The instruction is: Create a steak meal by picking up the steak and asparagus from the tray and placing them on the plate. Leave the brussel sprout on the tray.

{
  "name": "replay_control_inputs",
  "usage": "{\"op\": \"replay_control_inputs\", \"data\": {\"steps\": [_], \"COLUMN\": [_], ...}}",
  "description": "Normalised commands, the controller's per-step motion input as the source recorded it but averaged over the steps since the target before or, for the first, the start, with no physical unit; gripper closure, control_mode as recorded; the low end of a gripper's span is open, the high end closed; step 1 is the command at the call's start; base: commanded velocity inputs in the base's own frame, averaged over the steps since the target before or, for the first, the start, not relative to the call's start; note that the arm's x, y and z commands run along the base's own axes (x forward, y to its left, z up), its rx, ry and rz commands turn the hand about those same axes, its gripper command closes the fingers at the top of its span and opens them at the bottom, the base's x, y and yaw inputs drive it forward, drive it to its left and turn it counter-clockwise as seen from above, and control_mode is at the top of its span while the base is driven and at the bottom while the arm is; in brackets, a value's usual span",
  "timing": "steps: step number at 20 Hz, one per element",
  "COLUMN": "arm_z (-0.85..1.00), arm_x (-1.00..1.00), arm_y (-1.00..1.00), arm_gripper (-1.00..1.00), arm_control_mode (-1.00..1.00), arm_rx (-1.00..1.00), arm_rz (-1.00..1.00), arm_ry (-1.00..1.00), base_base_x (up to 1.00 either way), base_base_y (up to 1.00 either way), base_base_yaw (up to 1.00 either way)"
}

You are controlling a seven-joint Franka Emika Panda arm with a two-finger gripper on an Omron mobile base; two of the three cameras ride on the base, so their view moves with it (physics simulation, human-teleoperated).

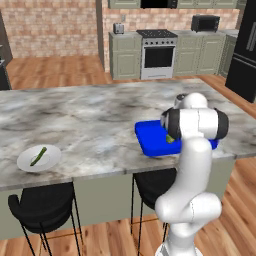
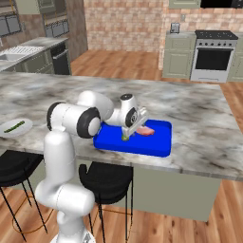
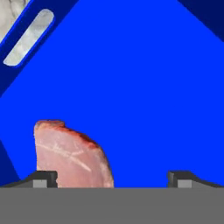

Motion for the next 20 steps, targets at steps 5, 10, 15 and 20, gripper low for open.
{"op": "replay_control_inputs", "data": {"steps": [5,10,15,20], "arm_z": [-0.36,-0.30,-0.28,-0.52], "arm_x": [0.36,0.41,0.40,0.10], "arm_y": [-0.04,-0.14,-0.19,-0.18], "arm_gripper": [-1.00,-1.00,-1.00,-1.00], "arm_control_mode": [-1.00,-1.00,-1.00,-1.00], "arm_rx": [0.00,0.02,0.03,0.00], "arm_rz": [0.00,0.00,0.00,0.00], "arm_ry": [0.00,0.00,0.00,0.00], "base_base_x": [0.00,0.00,0.00,0.00], "base_base_y": [0.00,0.00,0.00,0.00], "base_base_yaw": [0.00,0.00,0.00,0.00]}}
